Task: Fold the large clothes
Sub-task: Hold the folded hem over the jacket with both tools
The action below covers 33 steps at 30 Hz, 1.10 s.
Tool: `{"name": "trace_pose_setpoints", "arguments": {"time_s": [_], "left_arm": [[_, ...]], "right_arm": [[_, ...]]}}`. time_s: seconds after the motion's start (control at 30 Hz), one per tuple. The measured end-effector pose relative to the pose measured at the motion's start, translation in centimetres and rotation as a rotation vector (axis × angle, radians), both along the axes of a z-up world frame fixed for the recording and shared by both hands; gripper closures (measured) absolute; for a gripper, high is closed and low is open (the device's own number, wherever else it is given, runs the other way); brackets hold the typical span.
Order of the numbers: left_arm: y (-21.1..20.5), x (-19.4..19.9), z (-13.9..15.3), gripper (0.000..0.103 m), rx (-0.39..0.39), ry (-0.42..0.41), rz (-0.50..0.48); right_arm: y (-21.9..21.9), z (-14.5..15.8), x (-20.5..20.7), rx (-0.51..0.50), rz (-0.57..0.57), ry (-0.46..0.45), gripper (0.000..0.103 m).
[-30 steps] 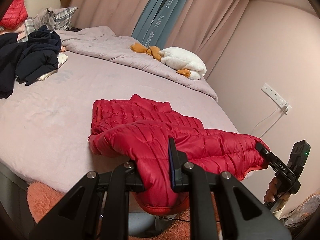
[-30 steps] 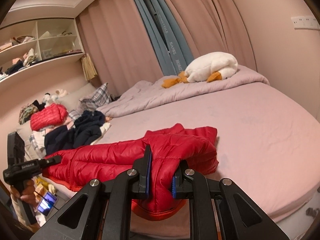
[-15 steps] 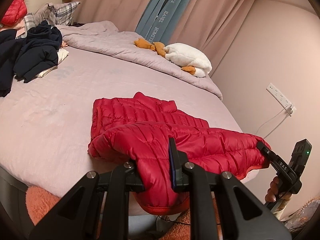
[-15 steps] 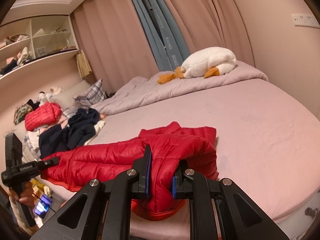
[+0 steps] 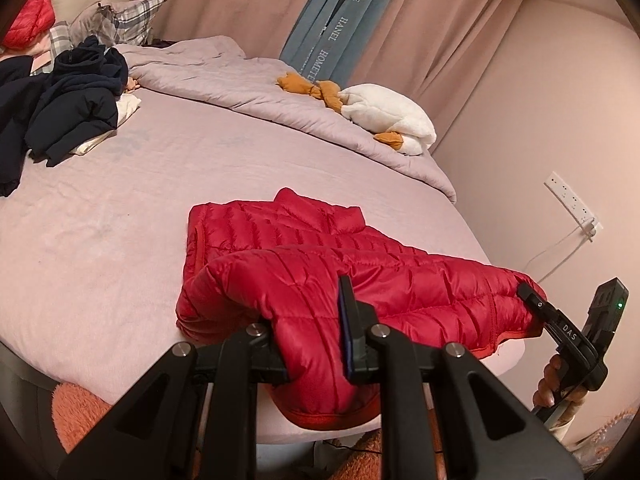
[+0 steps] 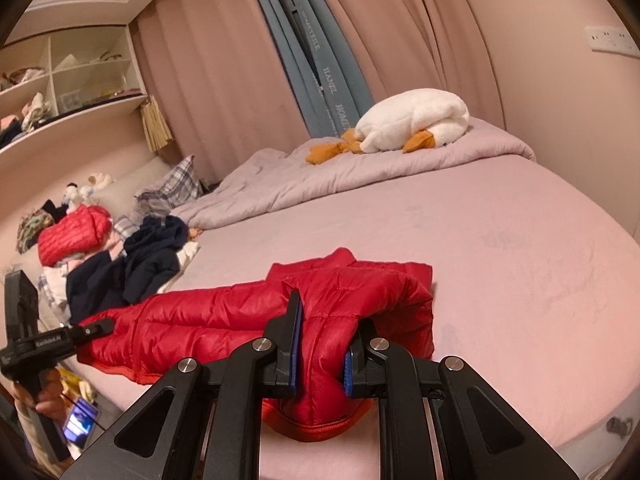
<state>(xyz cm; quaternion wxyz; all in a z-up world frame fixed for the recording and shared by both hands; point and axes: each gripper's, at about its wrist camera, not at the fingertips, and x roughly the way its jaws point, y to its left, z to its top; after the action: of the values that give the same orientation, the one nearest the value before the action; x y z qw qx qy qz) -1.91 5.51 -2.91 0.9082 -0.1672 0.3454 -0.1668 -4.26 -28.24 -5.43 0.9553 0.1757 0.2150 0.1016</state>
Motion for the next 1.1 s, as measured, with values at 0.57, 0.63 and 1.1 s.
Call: {"name": "trace_pose_setpoints", "arguments": {"time_s": [0.57, 0.63, 1.1], "left_arm": [[-0.9, 3.0, -0.1, 0.084, 0.052, 0.054, 0.032], [-0.9, 3.2, 0.0, 0.084, 0.052, 0.056, 0.034], [-1.0, 5.4, -0.3, 0.084, 0.062, 0.072, 0.041]], "right_arm": [[0.3, 0.2, 3.1, -0.011, -0.010, 0.070, 0.086], [0.3, 0.3, 3.4, -0.010, -0.008, 0.072, 0.086], [0.3, 0.2, 5.5, -0.022, -0.005, 0.090, 0.086]]}}
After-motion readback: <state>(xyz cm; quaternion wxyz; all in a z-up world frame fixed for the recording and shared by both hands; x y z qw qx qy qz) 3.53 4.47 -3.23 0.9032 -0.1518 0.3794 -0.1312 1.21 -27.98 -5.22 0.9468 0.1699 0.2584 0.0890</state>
